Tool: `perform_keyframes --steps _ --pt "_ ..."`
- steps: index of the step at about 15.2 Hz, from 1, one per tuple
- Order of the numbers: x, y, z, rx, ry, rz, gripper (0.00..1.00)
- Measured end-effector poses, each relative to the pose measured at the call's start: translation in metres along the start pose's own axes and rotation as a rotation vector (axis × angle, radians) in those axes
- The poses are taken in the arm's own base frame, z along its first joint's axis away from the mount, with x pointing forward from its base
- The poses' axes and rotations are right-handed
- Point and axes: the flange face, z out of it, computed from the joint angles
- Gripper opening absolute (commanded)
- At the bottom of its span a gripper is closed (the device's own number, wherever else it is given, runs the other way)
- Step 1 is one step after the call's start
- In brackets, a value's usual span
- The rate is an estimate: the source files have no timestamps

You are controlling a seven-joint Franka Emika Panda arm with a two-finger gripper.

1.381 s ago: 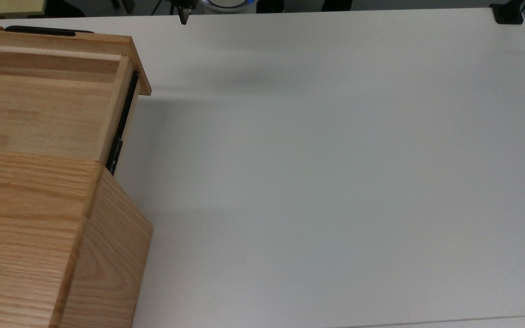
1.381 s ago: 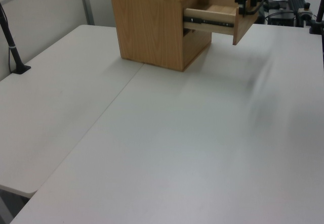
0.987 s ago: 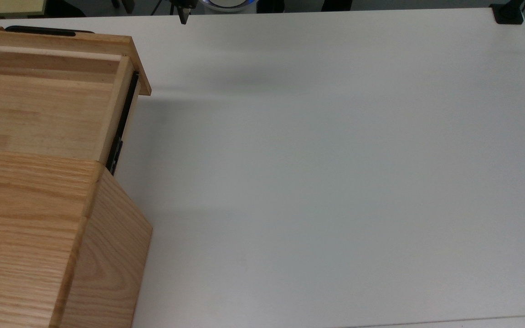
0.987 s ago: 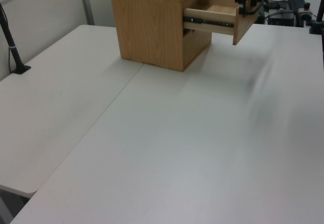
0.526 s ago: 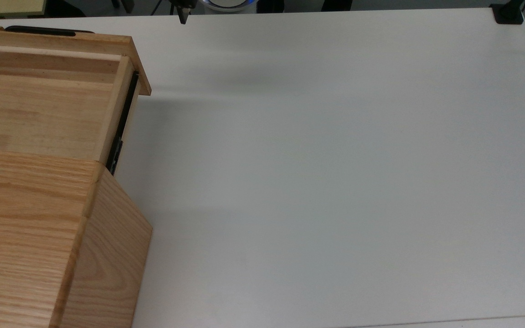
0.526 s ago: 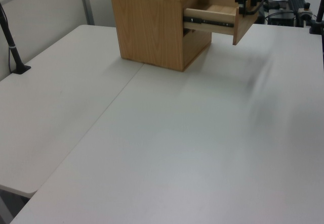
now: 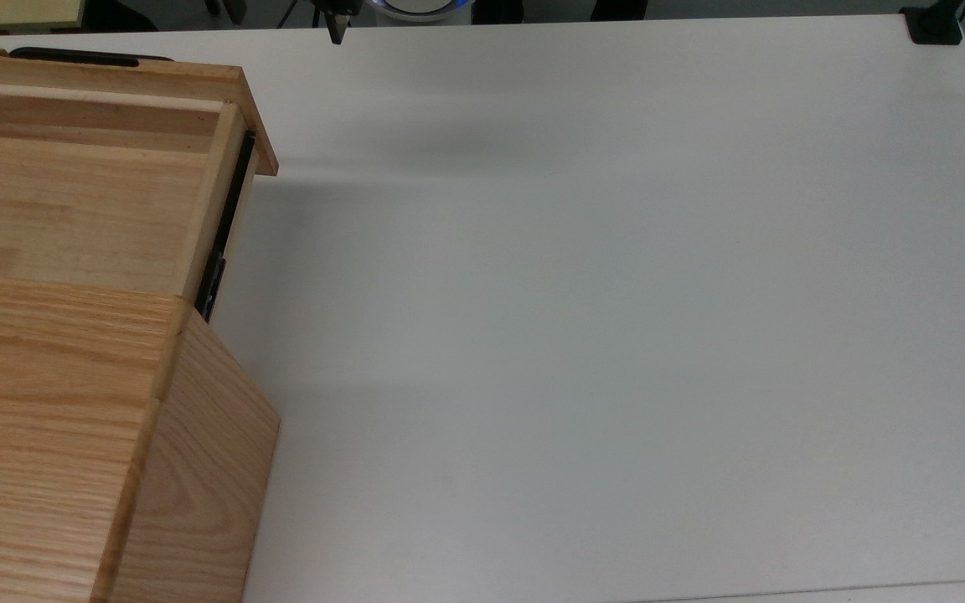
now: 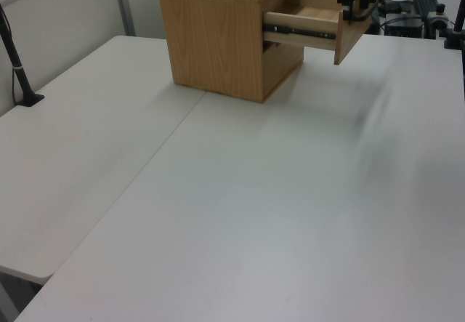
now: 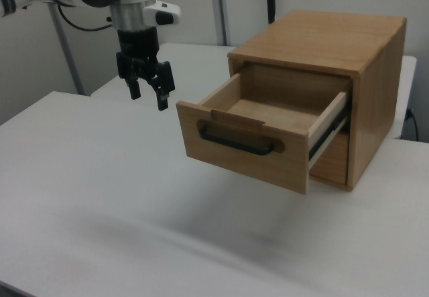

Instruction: Close the drawer by sliding it

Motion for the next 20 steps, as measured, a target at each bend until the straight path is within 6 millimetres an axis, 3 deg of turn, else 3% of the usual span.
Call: perform_keyframes --steps 4,9,11,15,18,20 --pt "0.0002 0.0025 0.0000 -0.022 0.002 0.002 0.99" --pt "0.0003 0.0035 0.0000 -0.025 0.002 0.003 0.83" --pt "0.0004 0.0049 0.0000 -0.025 0.002 0.005 0.69" --pt "0.0005 0.0058 -0.0001 -0.025 0.002 -0.014 0.54" --pt "0.0005 0.0058 0.0000 -0.025 0.002 -0.020 0.33" --pt "0.0005 0.0059 0.0000 -0.026 0.002 -0.034 0.13"
